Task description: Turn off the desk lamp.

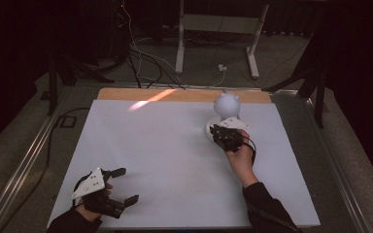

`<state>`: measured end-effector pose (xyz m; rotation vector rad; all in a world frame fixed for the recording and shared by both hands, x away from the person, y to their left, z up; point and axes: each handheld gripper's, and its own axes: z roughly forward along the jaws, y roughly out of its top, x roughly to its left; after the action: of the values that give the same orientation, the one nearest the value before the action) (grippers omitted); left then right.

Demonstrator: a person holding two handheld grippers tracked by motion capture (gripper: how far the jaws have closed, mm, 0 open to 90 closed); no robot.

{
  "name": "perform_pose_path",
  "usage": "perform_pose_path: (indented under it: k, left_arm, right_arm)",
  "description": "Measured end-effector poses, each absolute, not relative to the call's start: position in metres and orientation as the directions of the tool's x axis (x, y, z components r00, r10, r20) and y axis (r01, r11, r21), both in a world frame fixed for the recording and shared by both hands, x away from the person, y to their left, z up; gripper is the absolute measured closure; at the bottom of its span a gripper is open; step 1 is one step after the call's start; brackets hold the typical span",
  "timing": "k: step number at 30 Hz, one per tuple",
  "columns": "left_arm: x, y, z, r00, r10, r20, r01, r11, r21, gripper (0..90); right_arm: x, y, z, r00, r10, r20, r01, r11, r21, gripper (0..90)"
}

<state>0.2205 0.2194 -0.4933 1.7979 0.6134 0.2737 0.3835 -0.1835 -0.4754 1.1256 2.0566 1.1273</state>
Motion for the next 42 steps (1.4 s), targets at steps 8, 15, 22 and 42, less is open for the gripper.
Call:
perform_pose_path:
  k: [8,15,22,42]
  left_arm:
    - [0.22,0.219,-0.493,0.837,0.534,-0.119,0.265,-0.205,0.942,0.5]
    - [0.22,0.219,-0.493,0.838,0.532,-0.122,0.264,-0.2,0.944,0.5]
    - [0.22,0.219,-0.492,0.838,0.532,-0.12,0.263,-0.2,0.944,0.5]
    - [0.219,0.219,-0.493,0.84,0.529,-0.119,0.262,-0.203,0.944,0.5]
  right_arm:
    - [0.373,-0.186,-0.47,-0.581,0.814,-0.006,0.421,0.306,0.854,47.7]
    - [0.364,-0.188,-0.468,-0.598,0.801,0.035,0.431,0.285,0.856,23.6]
    - [0.355,-0.194,-0.47,-0.707,0.704,0.064,0.41,0.335,0.849,0.6]
    - [0.318,-0.233,-0.475,-0.72,0.694,0.013,0.325,0.32,0.89,0.0]
